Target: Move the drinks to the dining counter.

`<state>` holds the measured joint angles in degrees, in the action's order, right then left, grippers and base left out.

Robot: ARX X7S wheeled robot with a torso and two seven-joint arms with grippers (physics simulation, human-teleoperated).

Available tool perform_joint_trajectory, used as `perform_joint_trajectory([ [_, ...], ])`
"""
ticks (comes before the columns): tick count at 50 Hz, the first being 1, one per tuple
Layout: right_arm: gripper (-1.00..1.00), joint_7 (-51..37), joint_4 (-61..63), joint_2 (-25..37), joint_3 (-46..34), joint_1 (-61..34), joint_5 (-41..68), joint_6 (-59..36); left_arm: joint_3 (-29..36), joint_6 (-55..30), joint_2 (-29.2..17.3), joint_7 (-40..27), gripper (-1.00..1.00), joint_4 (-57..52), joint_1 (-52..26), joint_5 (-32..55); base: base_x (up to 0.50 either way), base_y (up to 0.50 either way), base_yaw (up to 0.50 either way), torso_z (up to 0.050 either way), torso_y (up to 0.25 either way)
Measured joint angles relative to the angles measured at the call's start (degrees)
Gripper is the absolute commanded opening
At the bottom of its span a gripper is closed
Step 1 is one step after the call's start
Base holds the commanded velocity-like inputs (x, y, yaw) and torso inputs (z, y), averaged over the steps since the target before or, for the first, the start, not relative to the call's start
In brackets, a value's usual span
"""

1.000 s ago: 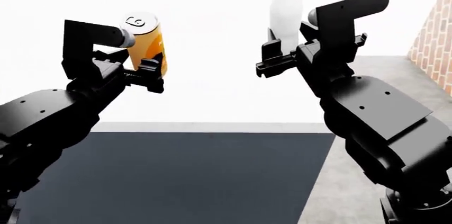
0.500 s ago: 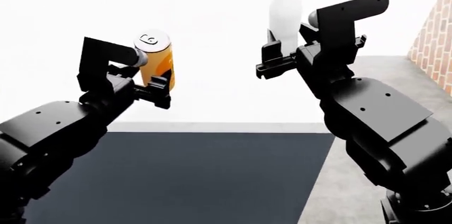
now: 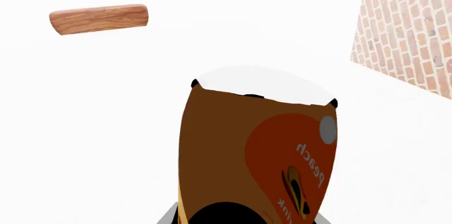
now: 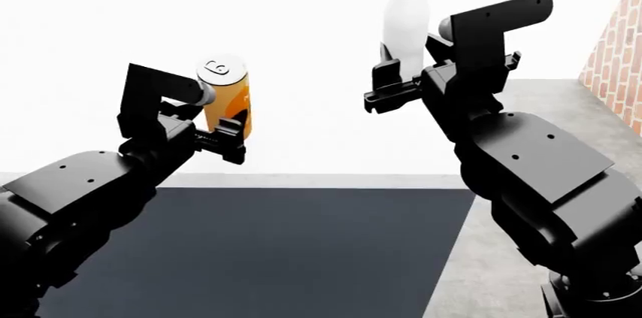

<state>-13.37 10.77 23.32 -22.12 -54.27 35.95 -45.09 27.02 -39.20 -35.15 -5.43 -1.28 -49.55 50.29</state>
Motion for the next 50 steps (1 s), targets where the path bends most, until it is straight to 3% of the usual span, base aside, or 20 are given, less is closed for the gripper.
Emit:
perform_joint_trajectory([
  [23, -1.0, -0.2, 0.0, 0.2, 0.0, 0.2, 0.2, 0.3, 1.0, -0.5, 0.2, 0.0, -1.0, 0.8, -0.1, -0.6, 0.0, 0.0, 0.0, 0.0, 0.001],
  [24, -1.0, -0.2, 0.0, 0.2, 0.0, 0.2, 0.3, 0.3, 1.0, -0.5, 0.2, -0.1, 1.0, 0.9, -0.1, -0.6, 0.0, 0.0, 0.0, 0.0, 0.0],
  [50, -1.0, -0.6, 0.4, 0.4, 0.0, 0.0, 0.7, 0.2, 0.6, -0.3, -0.1, -1.2, 1.0, 0.6, 0.1, 0.1, 0.0, 0.0, 0.0, 0.0, 0.0],
])
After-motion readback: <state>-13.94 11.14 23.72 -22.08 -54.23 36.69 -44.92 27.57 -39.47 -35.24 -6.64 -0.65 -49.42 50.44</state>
